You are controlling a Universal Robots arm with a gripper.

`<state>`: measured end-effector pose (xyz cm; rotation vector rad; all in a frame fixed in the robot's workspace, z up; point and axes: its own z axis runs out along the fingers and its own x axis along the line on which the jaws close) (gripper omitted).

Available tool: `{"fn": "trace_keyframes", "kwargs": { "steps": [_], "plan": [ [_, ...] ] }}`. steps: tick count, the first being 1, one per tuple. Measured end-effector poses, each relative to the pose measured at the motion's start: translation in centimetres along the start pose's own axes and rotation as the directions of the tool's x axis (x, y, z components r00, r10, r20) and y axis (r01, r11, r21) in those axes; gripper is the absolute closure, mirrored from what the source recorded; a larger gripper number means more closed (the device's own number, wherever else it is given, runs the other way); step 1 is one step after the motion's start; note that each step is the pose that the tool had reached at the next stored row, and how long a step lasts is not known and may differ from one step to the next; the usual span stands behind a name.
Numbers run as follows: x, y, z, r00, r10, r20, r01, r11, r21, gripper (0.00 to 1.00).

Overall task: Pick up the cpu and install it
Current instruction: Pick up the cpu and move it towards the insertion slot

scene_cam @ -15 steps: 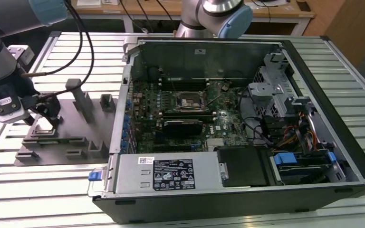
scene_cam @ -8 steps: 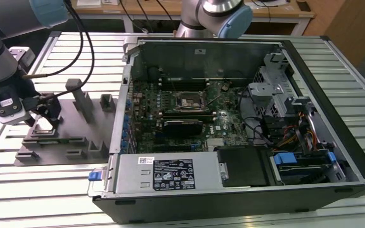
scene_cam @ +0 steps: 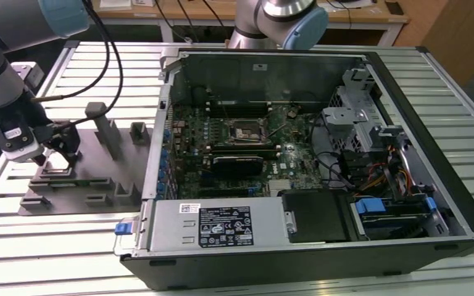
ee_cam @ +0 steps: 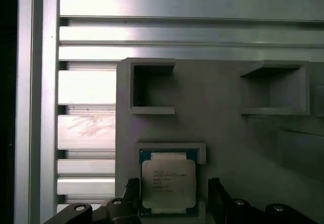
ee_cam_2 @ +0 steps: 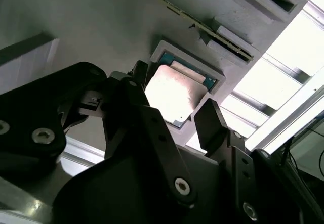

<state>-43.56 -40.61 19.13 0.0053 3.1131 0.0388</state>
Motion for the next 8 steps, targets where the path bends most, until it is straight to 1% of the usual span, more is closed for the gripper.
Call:
{"fn": "trace_keyframes", "kwargs": {
  "steps": [2,4,8],
  "plan": [
    [0.00,-0.01,0.09,0.9999,-0.011,-0.0005,0.011,0.9999,-0.0061,0.35],
    [0.02,-0.01,0.17,0.9999,-0.015,-0.0004,0.015,0.9997,-0.0177,0.35],
    [0.13,-0.01,0.21,0.9999,-0.015,-0.0003,0.015,0.9997,-0.0189,0.35]
  ]
}}
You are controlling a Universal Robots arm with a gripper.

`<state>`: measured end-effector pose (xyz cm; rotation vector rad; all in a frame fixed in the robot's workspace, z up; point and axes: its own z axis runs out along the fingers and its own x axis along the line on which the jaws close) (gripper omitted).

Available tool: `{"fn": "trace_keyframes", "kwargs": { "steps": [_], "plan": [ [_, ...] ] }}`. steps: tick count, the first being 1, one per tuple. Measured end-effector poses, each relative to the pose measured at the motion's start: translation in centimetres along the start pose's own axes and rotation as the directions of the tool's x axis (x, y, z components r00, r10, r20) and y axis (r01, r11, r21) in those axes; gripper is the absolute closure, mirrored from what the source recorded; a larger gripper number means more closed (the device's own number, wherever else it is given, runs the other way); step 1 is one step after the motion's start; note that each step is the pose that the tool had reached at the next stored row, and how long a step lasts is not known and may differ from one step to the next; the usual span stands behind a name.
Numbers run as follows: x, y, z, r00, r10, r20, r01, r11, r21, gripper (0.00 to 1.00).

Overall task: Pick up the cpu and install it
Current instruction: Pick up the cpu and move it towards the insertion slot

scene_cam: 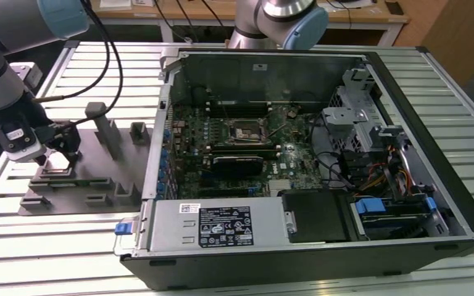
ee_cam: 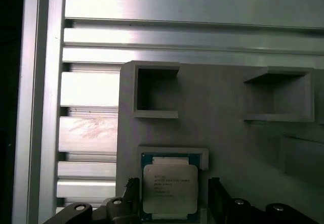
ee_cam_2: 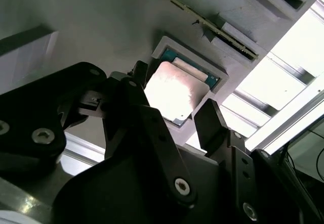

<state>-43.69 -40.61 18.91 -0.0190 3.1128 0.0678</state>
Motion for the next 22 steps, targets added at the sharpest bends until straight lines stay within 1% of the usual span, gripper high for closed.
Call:
{"fn": "trace_keyframes", "kwargs": {
  "steps": [13,22],
  "plan": [
    [0.07,-0.02,0.64,1.0000,0.000,0.0002,0.000,1.0000,-0.0008,0.35],
    [0.09,0.05,0.78,1.0000,0.000,-0.0001,0.000,1.0000,-0.0015,0.35]
  ]
}}
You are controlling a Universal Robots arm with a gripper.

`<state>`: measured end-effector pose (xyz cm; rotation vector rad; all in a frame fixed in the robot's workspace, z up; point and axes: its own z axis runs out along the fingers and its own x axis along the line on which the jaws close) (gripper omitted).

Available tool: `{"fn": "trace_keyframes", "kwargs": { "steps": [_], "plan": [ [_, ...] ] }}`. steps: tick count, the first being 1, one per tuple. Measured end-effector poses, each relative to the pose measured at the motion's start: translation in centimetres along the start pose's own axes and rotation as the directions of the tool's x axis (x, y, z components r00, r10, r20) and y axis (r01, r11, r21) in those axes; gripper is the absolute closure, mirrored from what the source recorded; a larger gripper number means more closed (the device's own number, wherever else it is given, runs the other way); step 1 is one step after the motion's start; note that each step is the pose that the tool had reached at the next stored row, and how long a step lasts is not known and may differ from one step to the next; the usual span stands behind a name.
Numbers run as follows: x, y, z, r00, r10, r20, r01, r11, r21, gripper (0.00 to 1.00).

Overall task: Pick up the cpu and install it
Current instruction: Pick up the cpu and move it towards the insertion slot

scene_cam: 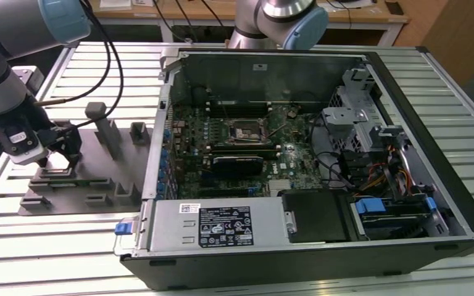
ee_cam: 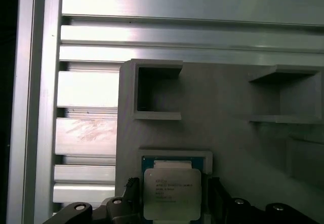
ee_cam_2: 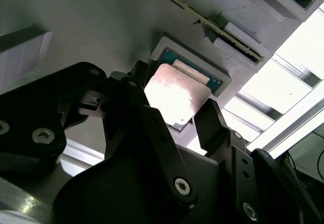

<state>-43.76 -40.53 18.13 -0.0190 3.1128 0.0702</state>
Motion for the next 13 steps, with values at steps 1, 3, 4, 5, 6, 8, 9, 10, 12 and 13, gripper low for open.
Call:
{"fn": "trace_keyframes", "kwargs": {
  "steps": [1,3,4,5,6,8,9,10,12,13],
  "plan": [
    [0.00,0.00,0.00,1.0000,0.000,0.0000,0.000,1.0000,0.0000,0.35],
    [0.00,0.00,0.01,1.0000,0.000,0.0001,0.000,1.0000,0.0000,0.35],
    [0.00,0.01,0.01,1.0000,0.000,0.0001,0.000,1.0000,-0.0001,0.35],
    [0.00,0.01,0.01,1.0000,0.000,0.0000,0.000,1.0000,0.0000,0.35],
    [0.00,0.01,0.01,1.0000,0.000,0.0001,0.000,1.0000,-0.0001,0.37],
    [0.00,0.01,0.01,1.0000,0.000,0.0000,0.000,1.0000,0.0000,0.43],
    [0.00,0.01,0.01,1.0000,0.000,0.0000,0.000,1.0000,0.0000,0.45],
    [0.00,0.01,0.01,1.0000,0.000,0.0000,0.000,1.0000,0.0000,0.45],
    [0.00,0.01,0.02,1.0000,0.000,0.0000,0.000,1.0000,0.0000,0.45],
    [0.00,0.01,0.02,1.0000,0.000,0.0000,0.000,1.0000,0.0000,0.45]
  ]
}}
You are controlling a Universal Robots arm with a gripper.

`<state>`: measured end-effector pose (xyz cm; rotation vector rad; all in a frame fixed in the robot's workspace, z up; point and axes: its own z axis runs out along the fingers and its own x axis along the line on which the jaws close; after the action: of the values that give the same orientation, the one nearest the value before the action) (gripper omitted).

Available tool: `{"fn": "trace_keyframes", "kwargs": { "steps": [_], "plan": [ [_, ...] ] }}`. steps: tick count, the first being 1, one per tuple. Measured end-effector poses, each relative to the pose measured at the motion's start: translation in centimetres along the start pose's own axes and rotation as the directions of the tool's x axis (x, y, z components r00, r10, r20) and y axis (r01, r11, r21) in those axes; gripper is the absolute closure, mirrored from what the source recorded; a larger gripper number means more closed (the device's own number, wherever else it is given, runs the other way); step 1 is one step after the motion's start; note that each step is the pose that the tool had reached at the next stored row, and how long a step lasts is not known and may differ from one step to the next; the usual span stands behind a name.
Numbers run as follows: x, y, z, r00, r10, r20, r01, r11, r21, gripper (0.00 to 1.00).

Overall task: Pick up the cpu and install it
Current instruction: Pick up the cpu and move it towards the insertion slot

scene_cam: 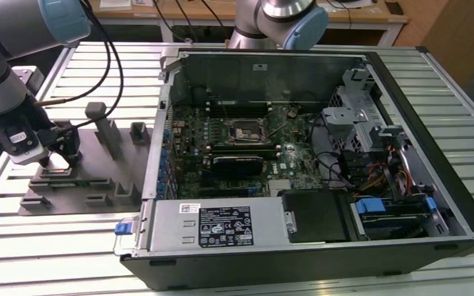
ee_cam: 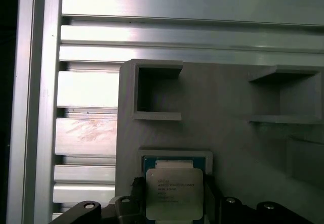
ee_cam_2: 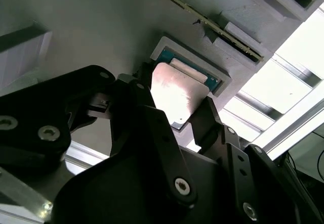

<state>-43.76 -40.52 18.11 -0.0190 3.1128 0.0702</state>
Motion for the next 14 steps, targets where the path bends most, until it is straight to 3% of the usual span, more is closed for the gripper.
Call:
{"fn": "trace_keyframes", "kwargs": {
  "steps": [5,14],
  "plan": [
    [-0.01,0.01,-0.14,1.0000,0.000,0.0003,0.000,1.0000,-0.0002,0.45],
    [-0.05,0.08,-1.75,1.0000,0.000,0.0000,0.000,1.0000,0.0000,0.45]
  ]
}}
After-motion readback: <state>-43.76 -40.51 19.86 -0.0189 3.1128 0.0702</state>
